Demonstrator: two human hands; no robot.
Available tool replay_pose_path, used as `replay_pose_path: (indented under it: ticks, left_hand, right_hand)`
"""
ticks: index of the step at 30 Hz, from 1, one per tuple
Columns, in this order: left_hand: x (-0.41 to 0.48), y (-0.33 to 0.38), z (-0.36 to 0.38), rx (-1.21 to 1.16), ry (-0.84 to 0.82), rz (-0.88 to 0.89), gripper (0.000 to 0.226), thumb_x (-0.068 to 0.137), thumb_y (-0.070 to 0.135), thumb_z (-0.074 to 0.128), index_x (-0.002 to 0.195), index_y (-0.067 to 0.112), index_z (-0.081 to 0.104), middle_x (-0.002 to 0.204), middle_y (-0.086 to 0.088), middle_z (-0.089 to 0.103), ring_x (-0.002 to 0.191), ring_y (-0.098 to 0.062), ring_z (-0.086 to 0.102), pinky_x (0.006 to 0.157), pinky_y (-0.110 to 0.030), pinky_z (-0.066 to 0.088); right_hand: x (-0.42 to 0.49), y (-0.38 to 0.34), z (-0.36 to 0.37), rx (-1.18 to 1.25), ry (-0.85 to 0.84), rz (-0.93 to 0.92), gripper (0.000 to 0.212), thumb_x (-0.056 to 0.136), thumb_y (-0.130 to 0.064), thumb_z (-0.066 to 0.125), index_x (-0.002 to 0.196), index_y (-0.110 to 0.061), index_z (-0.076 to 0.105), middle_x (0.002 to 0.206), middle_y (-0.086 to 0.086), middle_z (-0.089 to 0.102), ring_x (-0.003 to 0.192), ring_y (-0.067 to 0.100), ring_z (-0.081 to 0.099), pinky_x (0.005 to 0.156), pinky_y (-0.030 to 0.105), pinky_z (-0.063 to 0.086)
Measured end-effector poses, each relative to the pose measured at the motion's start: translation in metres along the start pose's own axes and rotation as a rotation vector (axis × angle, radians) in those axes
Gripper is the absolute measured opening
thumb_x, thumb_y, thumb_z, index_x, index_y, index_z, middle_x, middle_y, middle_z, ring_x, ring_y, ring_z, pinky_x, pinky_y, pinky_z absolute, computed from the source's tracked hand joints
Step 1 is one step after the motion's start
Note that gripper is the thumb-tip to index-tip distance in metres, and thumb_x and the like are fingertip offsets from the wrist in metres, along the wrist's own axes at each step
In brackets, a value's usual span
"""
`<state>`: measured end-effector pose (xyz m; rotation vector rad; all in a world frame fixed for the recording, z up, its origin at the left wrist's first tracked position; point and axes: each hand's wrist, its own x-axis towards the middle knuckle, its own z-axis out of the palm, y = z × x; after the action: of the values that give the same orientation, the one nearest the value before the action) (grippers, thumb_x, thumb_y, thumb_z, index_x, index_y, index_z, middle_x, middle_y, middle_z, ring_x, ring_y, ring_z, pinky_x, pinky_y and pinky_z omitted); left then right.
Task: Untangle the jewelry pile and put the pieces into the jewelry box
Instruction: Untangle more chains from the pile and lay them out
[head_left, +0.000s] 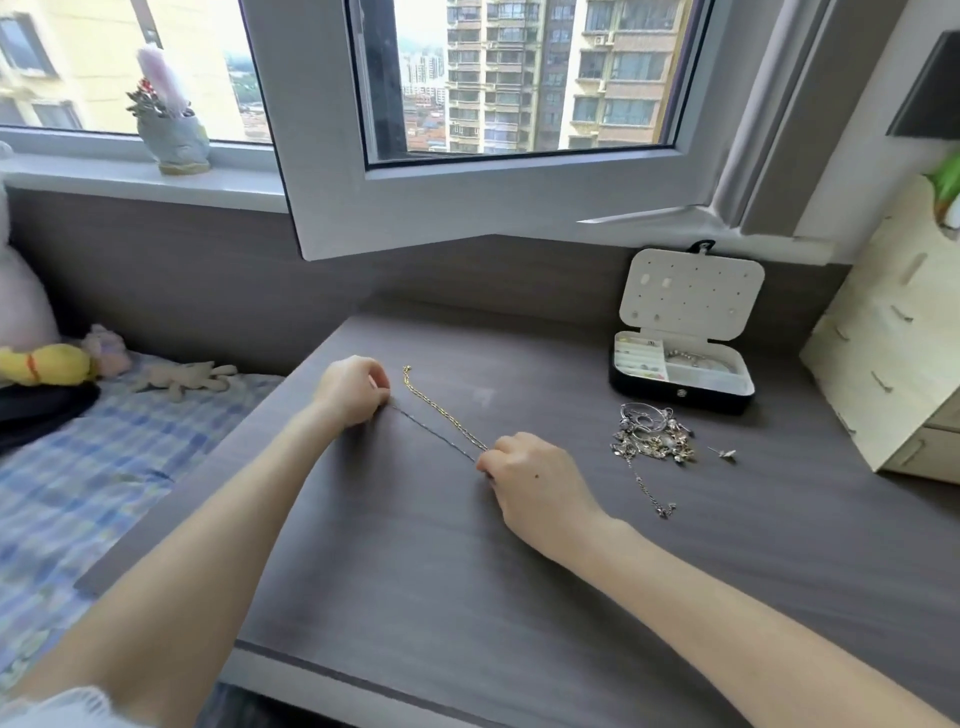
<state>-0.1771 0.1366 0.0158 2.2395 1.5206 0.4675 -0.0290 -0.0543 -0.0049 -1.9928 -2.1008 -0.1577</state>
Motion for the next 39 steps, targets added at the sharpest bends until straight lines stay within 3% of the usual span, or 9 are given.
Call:
replay_pose_path:
  ticks: [3,5,8,12,16,22,29,34,39]
  left_hand:
    - [0.001,-0.002,0.005,0.093,0.080,0.029,0.017,0.087,0.013,0.061,0.104,0.010,0.065,0.107,-0.014,0.061,0.100,-0.030,0.053,0.079,-0.033,0.043]
    - [-0.002,0.005,0.008,0.172,0.172,0.064,0.023,0.089,0.015,0.059,0.111,0.010,0.063,0.112,-0.016,0.055,0.110,-0.035,0.046,0.085,-0.038,0.040]
    - [-0.019,0.036,0.015,0.102,0.279,0.218,0.019,0.090,0.009,0.056,0.105,0.007,0.068,0.108,-0.016,0.059,0.106,-0.036,0.048,0.082,-0.038,0.039]
    - [-0.058,0.090,0.043,-0.055,0.205,0.569,0.018,0.087,0.006,0.055,0.089,0.009,0.073,0.091,-0.011,0.066,0.090,-0.035,0.057,0.073,-0.034,0.042]
    - [-0.079,0.135,0.083,-0.055,0.009,0.813,0.021,0.084,0.009,0.055,0.094,0.012,0.073,0.094,-0.010,0.066,0.085,-0.035,0.058,0.075,-0.037,0.048]
    - [-0.081,0.158,0.115,-0.017,-0.123,0.852,0.023,0.090,0.017,0.057,0.107,0.025,0.071,0.108,-0.006,0.059,0.099,-0.030,0.051,0.088,-0.037,0.043]
    - [-0.102,0.141,0.106,-0.040,-0.149,0.971,0.022,0.083,0.015,0.059,0.094,0.028,0.072,0.096,-0.002,0.059,0.084,-0.023,0.052,0.072,-0.033,0.049]
    - [-0.119,0.131,0.100,-0.029,-0.202,1.055,0.033,0.087,0.022,0.049,0.106,0.039,0.068,0.094,0.003,0.055,0.079,-0.017,0.049,0.065,-0.030,0.049]
    - [-0.128,0.134,0.095,-0.079,-0.267,0.960,0.031,0.088,0.030,0.051,0.118,0.029,0.061,0.090,0.010,0.061,0.081,-0.008,0.050,0.073,-0.024,0.043]
  right_hand:
    - [-0.010,0.006,-0.001,0.072,0.070,-0.024,0.028,0.054,0.008,0.067,0.074,-0.011,0.066,0.069,0.002,0.065,0.066,0.028,0.058,0.046,0.030,0.049]
    - [-0.020,0.012,-0.008,0.102,0.143,-0.032,0.022,0.055,0.001,0.066,0.070,-0.014,0.066,0.065,-0.003,0.065,0.060,0.025,0.058,0.043,0.027,0.047]
    - [-0.044,0.031,-0.023,0.094,0.274,0.044,0.020,0.073,-0.018,0.049,0.070,-0.019,0.068,0.068,-0.008,0.066,0.062,0.020,0.059,0.048,0.023,0.046]
    - [-0.080,0.075,-0.033,-0.002,0.307,0.288,0.012,0.066,-0.034,0.066,0.068,-0.022,0.067,0.068,-0.009,0.065,0.068,0.020,0.064,0.063,0.023,0.041]
    - [-0.095,0.098,-0.040,0.049,0.179,0.425,0.024,0.072,-0.042,0.075,0.073,-0.020,0.065,0.070,-0.008,0.059,0.073,0.019,0.056,0.064,0.028,0.041]
    - [-0.099,0.108,-0.048,0.192,0.005,0.366,0.011,0.086,-0.037,0.063,0.080,-0.028,0.059,0.080,-0.013,0.052,0.081,0.008,0.045,0.072,0.025,0.036]
    - [-0.111,0.116,-0.072,0.260,-0.272,0.298,0.012,0.083,-0.038,0.065,0.074,-0.030,0.062,0.080,-0.012,0.063,0.070,0.000,0.051,0.065,0.015,0.036]
    - [-0.123,0.117,-0.089,0.366,-0.459,0.239,0.011,0.081,-0.034,0.068,0.075,-0.024,0.067,0.073,-0.011,0.063,0.067,-0.002,0.052,0.061,0.012,0.038]
    - [-0.121,0.127,-0.101,0.418,-0.612,0.219,0.014,0.080,-0.034,0.072,0.073,-0.022,0.070,0.066,-0.011,0.062,0.060,-0.001,0.053,0.056,0.012,0.038]
